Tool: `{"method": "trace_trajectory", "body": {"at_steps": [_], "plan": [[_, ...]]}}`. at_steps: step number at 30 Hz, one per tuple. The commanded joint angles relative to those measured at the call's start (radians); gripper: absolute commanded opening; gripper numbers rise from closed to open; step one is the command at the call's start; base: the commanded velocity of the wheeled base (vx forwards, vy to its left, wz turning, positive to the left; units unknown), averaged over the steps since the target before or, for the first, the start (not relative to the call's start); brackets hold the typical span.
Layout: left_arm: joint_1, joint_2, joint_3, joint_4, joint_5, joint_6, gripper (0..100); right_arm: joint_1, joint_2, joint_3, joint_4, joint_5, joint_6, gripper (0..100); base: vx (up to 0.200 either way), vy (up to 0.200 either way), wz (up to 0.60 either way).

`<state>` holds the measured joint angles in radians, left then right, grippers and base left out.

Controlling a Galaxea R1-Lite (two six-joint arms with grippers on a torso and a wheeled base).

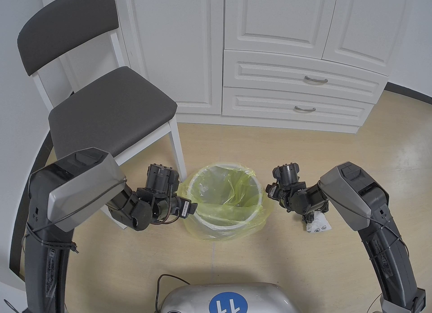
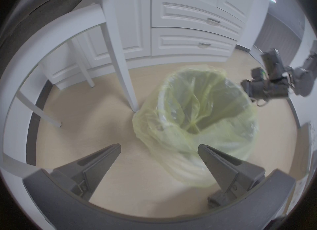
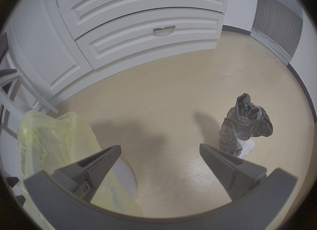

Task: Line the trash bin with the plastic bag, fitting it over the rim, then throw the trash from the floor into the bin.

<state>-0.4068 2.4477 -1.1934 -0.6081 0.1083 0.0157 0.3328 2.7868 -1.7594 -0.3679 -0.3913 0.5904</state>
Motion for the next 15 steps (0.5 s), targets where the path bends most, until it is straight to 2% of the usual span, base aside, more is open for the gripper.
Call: {"method": "trace_trajectory", "body": {"at_steps": [1, 3, 8, 12, 15], "plan": [[0.036, -0.139, 0.129, 0.024, -0.102, 0.076, 100, 0.0, -0.004, 0.006, 0.0, 0.0, 0.0, 100, 0.0, 0.0, 0.0], [0.043, -0.173, 0.178, 0.027, -0.162, 0.112, 100, 0.0, -0.004, 0.009, 0.0, 0.0, 0.0, 100, 0.0, 0.0, 0.0], [0.043, -0.157, 0.207, 0.011, -0.202, 0.161, 100, 0.002, -0.004, 0.008, 0.0, 0.0, 0.002, 100, 0.0, 0.0, 0.0], [0.036, -0.093, 0.183, -0.001, -0.234, 0.159, 100, 0.002, -0.004, 0.008, -0.002, 0.0, 0.002, 100, 0.0, 0.0, 0.0], [0.0, -0.055, 0.127, -0.038, -0.219, 0.121, 100, 0.002, -0.001, 0.006, -0.002, 0.0, 0.002, 100, 0.0, 0.0, 0.0]]}}
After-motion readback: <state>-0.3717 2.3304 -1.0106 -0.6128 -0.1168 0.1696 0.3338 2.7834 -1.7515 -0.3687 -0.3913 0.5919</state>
